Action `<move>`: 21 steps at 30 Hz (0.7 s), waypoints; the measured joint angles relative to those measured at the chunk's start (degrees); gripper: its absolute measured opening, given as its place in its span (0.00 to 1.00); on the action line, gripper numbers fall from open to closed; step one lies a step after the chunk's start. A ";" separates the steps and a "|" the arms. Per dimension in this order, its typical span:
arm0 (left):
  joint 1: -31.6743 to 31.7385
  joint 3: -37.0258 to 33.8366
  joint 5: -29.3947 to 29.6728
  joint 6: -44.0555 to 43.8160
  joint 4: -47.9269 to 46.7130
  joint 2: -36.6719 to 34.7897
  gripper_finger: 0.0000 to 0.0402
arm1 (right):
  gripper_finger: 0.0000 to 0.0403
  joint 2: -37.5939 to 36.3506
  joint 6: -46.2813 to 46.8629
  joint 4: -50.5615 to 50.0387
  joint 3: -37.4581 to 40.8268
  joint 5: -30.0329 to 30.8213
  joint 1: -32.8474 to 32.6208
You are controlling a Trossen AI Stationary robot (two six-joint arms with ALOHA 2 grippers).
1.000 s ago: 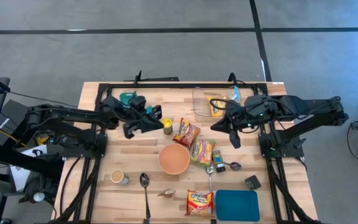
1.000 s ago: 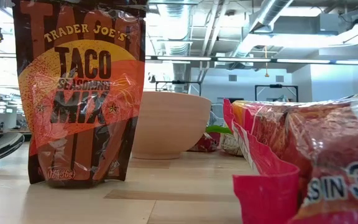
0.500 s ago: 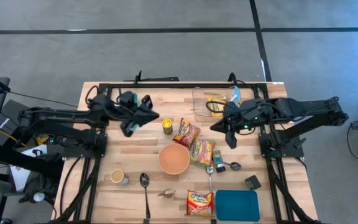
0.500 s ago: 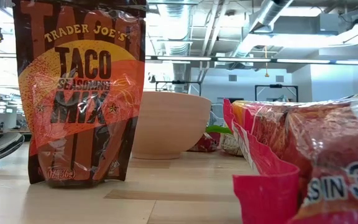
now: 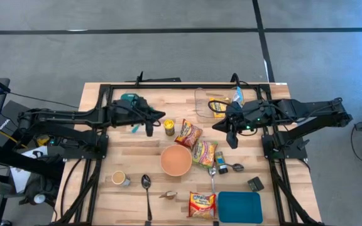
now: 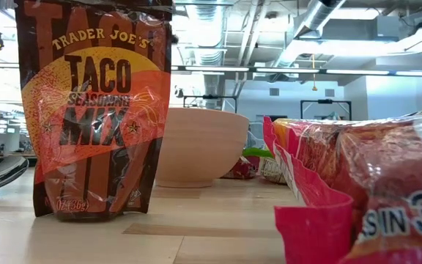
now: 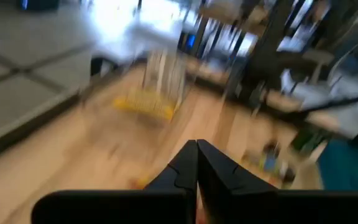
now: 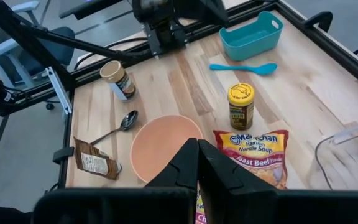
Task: Pick & Place Food Item
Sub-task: Put the blue baby spoon into the light green bin
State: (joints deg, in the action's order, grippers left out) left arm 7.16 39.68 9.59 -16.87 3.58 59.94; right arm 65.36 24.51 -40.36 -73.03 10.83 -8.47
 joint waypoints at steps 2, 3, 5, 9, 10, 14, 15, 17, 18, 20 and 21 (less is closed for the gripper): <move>0.00 0.00 0.04 -1.18 -4.85 0.00 0.00 | 0.00 0.00 -0.02 -0.01 0.00 0.00 0.00; 0.00 0.00 0.04 -2.03 -7.14 0.00 0.00 | 0.00 0.00 -0.02 0.00 0.00 0.00 0.00; 0.00 0.00 0.04 -3.95 -11.78 0.00 0.00 | 0.00 0.00 -0.02 0.00 0.00 0.00 0.00; -0.02 0.00 0.02 -7.71 -19.83 0.00 0.00 | 0.00 0.00 -0.02 0.02 0.00 0.00 0.00; -0.02 0.00 -0.03 -8.78 -21.78 0.00 0.00 | 0.00 0.00 -0.02 0.02 0.00 0.00 0.00; -0.02 0.00 -0.51 -14.22 -29.34 0.00 0.00 | 0.00 0.00 -0.02 0.02 0.00 0.00 0.00; -0.02 0.00 -0.49 -15.47 -31.38 0.00 0.00 | 0.00 0.00 -0.02 0.02 0.00 0.00 0.00; -0.02 0.00 -0.43 -17.60 -35.43 0.00 0.00 | 0.00 0.00 -0.02 0.02 0.00 0.00 0.00; -0.02 0.00 -0.16 -18.32 -37.46 0.00 0.00 | 0.00 0.00 -0.02 0.02 0.00 0.00 0.00; -0.02 0.00 1.83 -19.36 -40.96 0.00 0.00 | 0.00 0.00 -0.02 0.02 0.00 0.00 0.00; -0.02 0.00 3.22 -19.41 -42.45 0.00 0.00 | 0.00 0.00 -0.02 0.02 0.00 0.00 -0.02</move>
State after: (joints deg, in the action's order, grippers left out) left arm 7.14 39.68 12.80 -36.27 -38.88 59.94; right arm 65.36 24.49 -40.34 -73.03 10.83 -8.49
